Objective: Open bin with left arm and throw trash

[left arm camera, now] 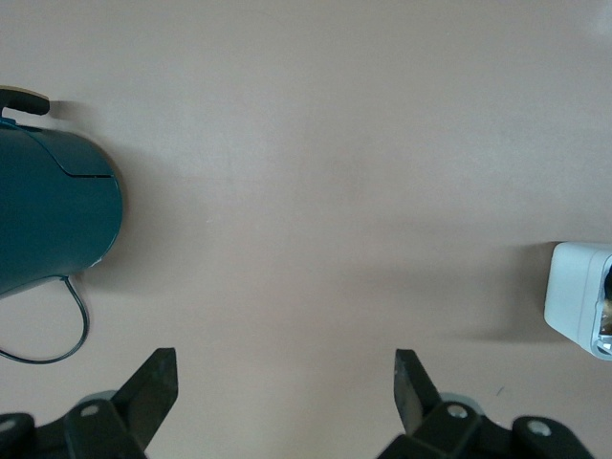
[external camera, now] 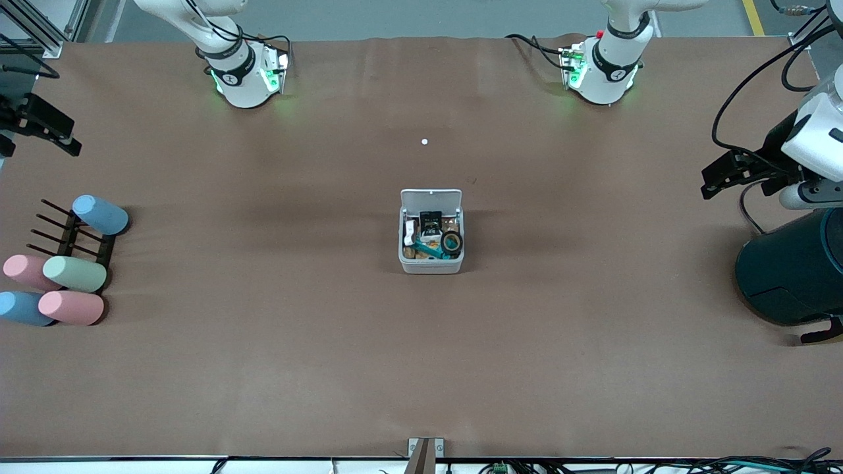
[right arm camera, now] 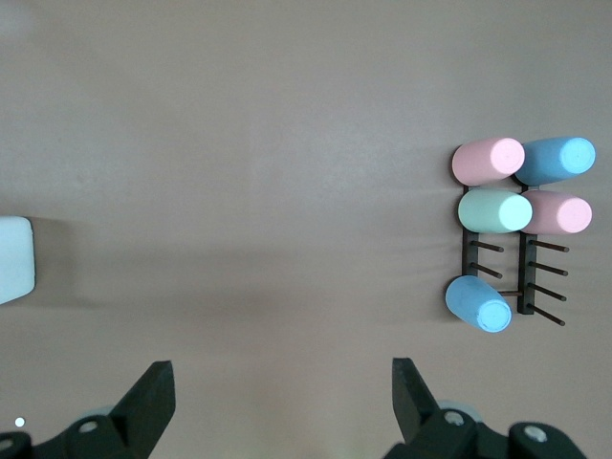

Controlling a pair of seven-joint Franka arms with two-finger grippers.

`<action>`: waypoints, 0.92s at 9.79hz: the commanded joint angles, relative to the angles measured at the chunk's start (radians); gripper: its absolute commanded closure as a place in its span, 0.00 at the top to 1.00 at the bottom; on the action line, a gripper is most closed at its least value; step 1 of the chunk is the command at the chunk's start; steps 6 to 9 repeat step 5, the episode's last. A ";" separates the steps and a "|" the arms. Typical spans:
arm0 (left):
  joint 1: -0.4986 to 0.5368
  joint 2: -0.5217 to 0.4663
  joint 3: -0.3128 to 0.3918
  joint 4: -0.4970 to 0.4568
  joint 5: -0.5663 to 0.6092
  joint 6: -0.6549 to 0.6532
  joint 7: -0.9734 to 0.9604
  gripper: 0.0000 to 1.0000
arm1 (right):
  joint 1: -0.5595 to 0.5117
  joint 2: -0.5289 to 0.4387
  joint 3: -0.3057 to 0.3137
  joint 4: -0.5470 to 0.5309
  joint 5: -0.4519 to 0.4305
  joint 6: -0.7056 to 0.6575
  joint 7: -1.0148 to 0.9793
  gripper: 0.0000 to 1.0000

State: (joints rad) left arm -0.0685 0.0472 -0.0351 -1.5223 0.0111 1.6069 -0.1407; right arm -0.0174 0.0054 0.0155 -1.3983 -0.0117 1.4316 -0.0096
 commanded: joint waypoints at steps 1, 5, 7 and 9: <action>0.001 0.005 0.001 0.017 0.000 -0.010 0.015 1.00 | -0.027 0.045 0.024 0.035 -0.014 -0.008 -0.006 1.00; 0.001 0.005 0.003 0.019 -0.007 -0.009 0.015 1.00 | -0.026 0.048 0.021 0.030 -0.019 -0.010 -0.006 1.00; 0.001 0.005 0.003 0.019 -0.007 -0.009 0.015 1.00 | -0.026 0.048 0.021 0.030 -0.019 -0.010 -0.006 1.00; 0.001 0.005 0.003 0.019 -0.007 -0.009 0.015 1.00 | -0.026 0.048 0.021 0.030 -0.019 -0.010 -0.006 1.00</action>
